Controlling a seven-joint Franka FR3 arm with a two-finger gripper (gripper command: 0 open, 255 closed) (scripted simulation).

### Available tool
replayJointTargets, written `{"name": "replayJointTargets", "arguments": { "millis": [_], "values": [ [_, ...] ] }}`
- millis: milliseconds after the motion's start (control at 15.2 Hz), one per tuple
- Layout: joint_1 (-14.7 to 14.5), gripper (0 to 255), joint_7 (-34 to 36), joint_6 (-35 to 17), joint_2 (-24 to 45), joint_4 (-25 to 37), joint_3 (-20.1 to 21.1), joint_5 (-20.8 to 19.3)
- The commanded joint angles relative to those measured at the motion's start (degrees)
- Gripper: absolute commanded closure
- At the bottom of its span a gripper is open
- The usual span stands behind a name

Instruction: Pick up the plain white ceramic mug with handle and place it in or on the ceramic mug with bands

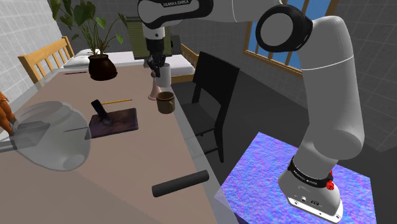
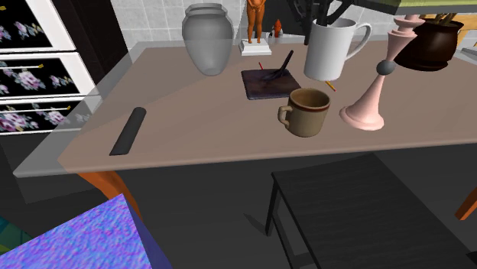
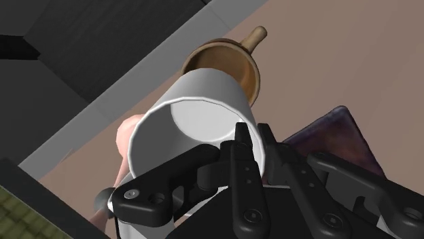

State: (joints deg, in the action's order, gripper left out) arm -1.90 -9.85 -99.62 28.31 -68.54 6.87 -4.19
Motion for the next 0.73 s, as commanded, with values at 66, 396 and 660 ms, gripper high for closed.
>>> {"name": "replayJointTargets", "arguments": {
  "millis": [66,396,660],
  "values": [
    [0.10,255,0.10,-2.54,-0.41,-2.92,0.01,0.01],
    [0.25,255,0.22,-6.45,-0.51,-6.93,-0.03,-0.03],
    [0.30,255,0.30,-8.57,-0.39,-8.93,-0.05,-0.07]
  ]
}}
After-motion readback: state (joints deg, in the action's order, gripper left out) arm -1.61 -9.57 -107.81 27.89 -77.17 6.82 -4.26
